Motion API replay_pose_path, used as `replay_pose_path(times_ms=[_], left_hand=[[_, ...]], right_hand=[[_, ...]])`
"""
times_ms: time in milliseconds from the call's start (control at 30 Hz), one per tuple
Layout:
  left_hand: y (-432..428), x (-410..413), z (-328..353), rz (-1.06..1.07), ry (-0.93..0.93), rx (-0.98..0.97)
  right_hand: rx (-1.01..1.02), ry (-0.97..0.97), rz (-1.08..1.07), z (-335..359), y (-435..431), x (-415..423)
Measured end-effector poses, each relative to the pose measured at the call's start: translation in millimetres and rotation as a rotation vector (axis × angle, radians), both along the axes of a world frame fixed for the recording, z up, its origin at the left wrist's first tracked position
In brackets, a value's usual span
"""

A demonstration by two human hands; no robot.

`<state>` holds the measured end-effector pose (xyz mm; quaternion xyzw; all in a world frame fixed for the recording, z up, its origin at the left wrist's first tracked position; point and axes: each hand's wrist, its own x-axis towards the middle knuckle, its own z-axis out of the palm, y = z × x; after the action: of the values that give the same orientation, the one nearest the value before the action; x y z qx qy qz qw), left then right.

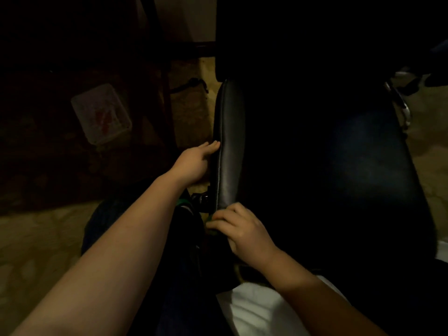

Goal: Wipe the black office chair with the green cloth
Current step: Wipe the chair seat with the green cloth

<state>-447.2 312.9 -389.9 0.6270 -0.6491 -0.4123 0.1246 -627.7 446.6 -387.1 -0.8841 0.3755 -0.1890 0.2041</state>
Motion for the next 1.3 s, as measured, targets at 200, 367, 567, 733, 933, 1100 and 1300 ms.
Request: replay_pose_path(times_ms=[200,367,567,733,933,1100,1300], left_hand=[[-27.3,9.4,-0.1,0.087,0.061,-0.042],[-47.4,7.8,-6.3,0.097,-0.073,-0.055],[-65.5,0.7,-15.4,-0.053,-0.155,0.009],[-76.6,-2.6,-13.1,-0.066,-0.137,0.008],[-81.6,-5.3,-15.8,-0.120,-0.144,0.084],[-82.1,-0.7,-16.5,-0.167,-0.102,0.130],[-84.4,-4.4,-16.0,-0.218,-0.132,0.172]], right_hand=[[0.068,-0.030,-0.285,3.0,-94.3,9.5],[0.095,-0.053,-0.373,1.4,-167.9,5.6],[0.057,-0.016,-0.469,-4.1,-240.8,7.7],[0.014,0.023,-0.560,-7.0,-287.9,11.2],[0.081,-0.066,-0.711,-10.9,-337.8,18.5],[0.193,-0.086,-0.855,-11.5,-367.4,25.8],[0.156,-0.039,-0.749,-9.1,-347.3,31.5]])
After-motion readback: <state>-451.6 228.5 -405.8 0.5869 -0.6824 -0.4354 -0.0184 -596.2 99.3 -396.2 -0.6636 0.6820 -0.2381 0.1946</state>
